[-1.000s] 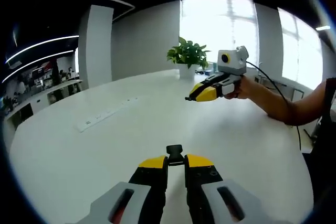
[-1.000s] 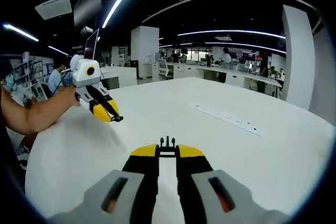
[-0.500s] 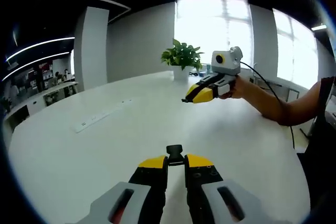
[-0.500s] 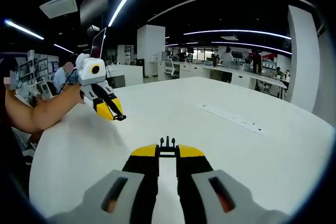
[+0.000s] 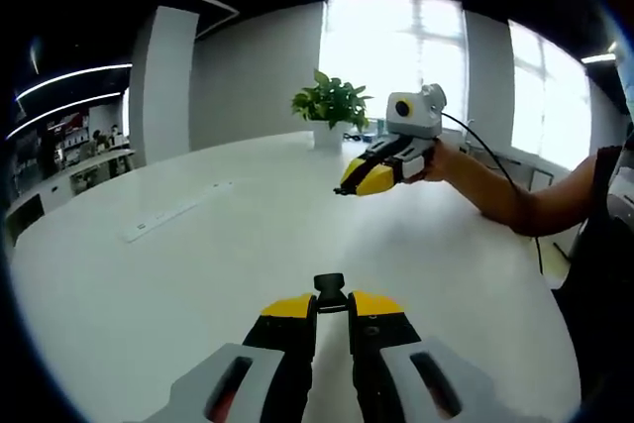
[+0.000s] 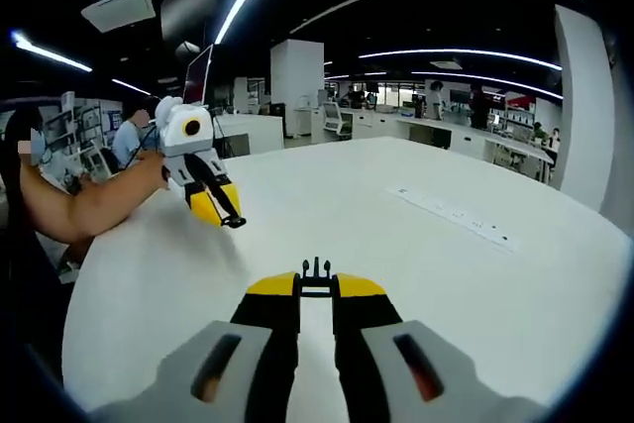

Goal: Snap the two parts of the plastic buckle together until the buckle closes and remains connected.

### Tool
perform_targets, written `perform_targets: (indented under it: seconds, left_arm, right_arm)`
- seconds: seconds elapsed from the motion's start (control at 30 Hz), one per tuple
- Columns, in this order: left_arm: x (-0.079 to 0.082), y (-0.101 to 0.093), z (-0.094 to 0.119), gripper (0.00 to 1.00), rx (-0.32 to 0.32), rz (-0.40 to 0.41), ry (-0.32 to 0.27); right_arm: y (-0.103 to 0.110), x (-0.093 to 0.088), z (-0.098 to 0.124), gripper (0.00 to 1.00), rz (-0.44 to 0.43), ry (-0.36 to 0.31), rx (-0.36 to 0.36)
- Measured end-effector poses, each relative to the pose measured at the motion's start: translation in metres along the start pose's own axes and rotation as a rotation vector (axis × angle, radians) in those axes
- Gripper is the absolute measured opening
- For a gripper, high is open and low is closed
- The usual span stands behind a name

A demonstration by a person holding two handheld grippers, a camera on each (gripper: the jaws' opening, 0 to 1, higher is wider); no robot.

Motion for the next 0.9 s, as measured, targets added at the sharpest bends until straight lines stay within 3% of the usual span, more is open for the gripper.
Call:
perform_targets:
  seconds: [0.17,0.4,0.6,0.73,0.9]
  left_arm:
    - [-0.008,0.002,0.002,0.11,0.008,-0.015,0.031]
    - [-0.007,0.001,0.005,0.11,-0.011,-0.01,0.028]
    - [-0.014,-0.012,0.001,0.11,-0.075,-0.034,0.055]
    - [-0.018,-0.012,-0.001,0.11,-0.064,-0.066,0.079]
    - [-0.017,-0.018,0.004,0.11,-0.11,-0.064,0.064]
  right_arm:
    - [0.006,-0.006,-0.006,0.1,-0.007,0.019,0.043]
    - [0.016,-0.006,-0.01,0.1,0.004,0.032,0.084]
    - [0.028,-0.009,-0.016,0.1,0.017,0.049,0.136]
    - [0.032,-0.012,-0.016,0.1,0.018,0.068,0.161]
    - [0.036,-0.016,-0.018,0.1,0.023,0.088,0.181]
Point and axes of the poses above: the point that each gripper's makers call its tool centre point, and the gripper's own axes: z roughly backward along the fingers, y roughly to its left, x roughly out of its top, the point moved 1 cm from there along z, roughly backward along the fingers, and after that the axes turned 13 degrees about x, right-handed, at the moved point
